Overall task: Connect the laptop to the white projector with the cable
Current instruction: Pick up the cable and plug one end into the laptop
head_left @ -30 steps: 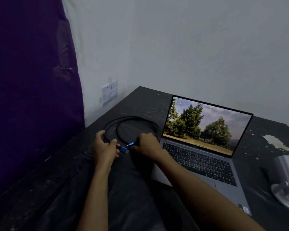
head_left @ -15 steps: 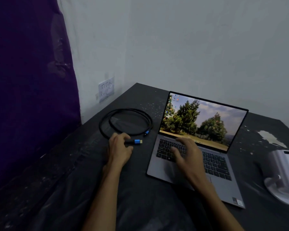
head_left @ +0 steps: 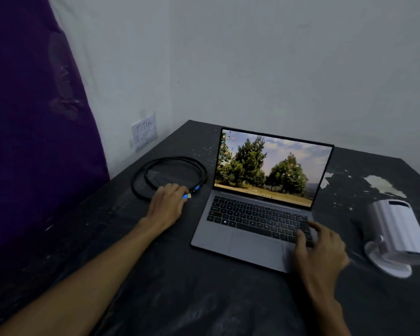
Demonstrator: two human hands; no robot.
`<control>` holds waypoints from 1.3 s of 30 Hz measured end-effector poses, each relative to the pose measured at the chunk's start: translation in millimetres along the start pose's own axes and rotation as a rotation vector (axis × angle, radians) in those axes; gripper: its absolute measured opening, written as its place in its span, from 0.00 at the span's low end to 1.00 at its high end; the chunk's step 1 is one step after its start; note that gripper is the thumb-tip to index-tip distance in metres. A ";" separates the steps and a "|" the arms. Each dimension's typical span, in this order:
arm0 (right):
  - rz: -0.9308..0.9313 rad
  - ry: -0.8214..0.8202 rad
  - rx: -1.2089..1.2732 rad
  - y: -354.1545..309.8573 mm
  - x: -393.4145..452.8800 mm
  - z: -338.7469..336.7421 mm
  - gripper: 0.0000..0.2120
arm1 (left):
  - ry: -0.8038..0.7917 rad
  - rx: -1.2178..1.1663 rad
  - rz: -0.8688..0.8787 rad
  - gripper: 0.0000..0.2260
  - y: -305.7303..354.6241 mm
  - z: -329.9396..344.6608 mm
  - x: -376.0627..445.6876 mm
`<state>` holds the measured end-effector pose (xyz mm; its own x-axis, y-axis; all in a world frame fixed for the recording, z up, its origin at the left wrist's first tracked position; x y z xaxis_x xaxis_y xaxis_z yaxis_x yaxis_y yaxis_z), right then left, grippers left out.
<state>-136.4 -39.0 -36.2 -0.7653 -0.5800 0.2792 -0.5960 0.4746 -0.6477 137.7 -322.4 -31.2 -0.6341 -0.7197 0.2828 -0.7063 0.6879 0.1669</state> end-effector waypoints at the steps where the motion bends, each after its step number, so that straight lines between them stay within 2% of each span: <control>1: 0.014 0.005 -0.005 0.3 -0.6 -0.9 0.17 | -0.004 0.075 0.045 0.07 2.1 0.6 3.1; 4: 0.071 -0.012 -0.015 2.7 -1.2 -3.4 0.17 | -0.105 0.232 0.169 0.08 12.6 6.9 9.3; 6: 0.120 -0.057 -0.050 6.0 -1.2 -1.4 0.19 | -0.158 0.240 0.205 0.08 21.8 6.9 11.7; 11: 0.173 -0.139 -0.135 7.4 0.3 5.9 0.24 | -0.223 0.195 0.238 0.09 41.0 4.4 22.8; 16: 0.173 -0.144 -0.122 7.6 -0.2 6.0 0.23 | -0.211 0.050 0.264 0.07 41.0 8.3 28.4; 24: 0.151 -0.137 -0.081 7.5 2.3 4.1 0.21 | -0.266 -0.031 0.448 0.09 38.0 8.3 32.3; 30: 0.152 -0.134 -0.071 8.8 2.2 4.7 0.20 | -0.322 -0.034 0.445 0.10 37.5 12.1 36.1; 35: 0.157 -0.126 -0.064 10.4 1.9 5.2 0.20 | -0.413 -0.027 0.354 0.11 41.6 6.4 47.5; 39: 0.157 -0.131 -0.044 12.4 2.1 5.3 0.20 | -0.462 -0.007 0.276 0.07 36.7 7.9 54.5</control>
<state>-144.1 -37.9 -47.4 -0.8132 -0.5763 0.0808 -0.4841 0.5928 -0.6436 74.7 -337.1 -17.2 -0.8695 -0.4772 -0.1276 -0.4926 0.8569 0.1519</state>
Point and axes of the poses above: each hand's wrist, its own x-axis towards the middle knuckle, its own z-axis out of the palm, y = z × x, the point moved 6 cm from there along x, towards the middle knuckle, and after that the axes turned 14 degrees about -y, right-handed, at the moved point
